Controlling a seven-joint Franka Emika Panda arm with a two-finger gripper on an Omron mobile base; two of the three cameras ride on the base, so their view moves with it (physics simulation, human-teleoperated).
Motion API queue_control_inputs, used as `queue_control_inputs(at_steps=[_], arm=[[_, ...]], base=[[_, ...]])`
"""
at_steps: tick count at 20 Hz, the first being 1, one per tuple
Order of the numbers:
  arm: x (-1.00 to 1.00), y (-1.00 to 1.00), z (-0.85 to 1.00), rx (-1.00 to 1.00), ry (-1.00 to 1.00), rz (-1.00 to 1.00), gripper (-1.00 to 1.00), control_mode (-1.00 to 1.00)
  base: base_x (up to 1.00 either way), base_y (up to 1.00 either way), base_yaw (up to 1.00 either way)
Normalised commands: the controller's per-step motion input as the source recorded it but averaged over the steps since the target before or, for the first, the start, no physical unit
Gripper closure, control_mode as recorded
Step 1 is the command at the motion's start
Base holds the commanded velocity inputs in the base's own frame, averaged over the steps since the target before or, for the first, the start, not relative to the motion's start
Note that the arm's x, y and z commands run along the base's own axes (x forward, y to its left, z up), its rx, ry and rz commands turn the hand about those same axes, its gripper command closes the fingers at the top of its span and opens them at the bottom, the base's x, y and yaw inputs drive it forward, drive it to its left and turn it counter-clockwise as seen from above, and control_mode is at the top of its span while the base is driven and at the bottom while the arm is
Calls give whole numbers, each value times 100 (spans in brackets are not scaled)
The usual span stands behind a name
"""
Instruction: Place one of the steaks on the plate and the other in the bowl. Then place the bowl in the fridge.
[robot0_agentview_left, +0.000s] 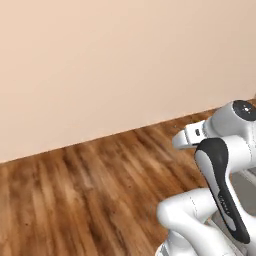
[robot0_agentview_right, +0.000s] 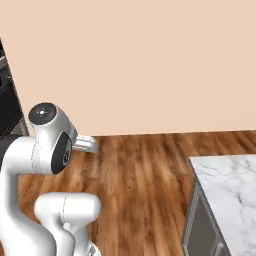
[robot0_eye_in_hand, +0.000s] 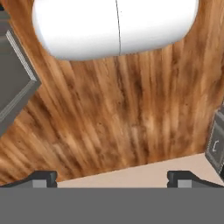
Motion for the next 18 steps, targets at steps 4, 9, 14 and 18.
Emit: queue_control_inputs(at_steps=[4,9,14,18], arm=[[0,0,0,0,0,0,-100,100],[0,0,0,0,0,0,-100,100],[0,0,0,0,0,0,-100,100],[0,0,0,0,0,0,-100,100]], base=[[19,16,-94],[-51,10,-77],[-100,-2,-58],[-73,-72,-43]])
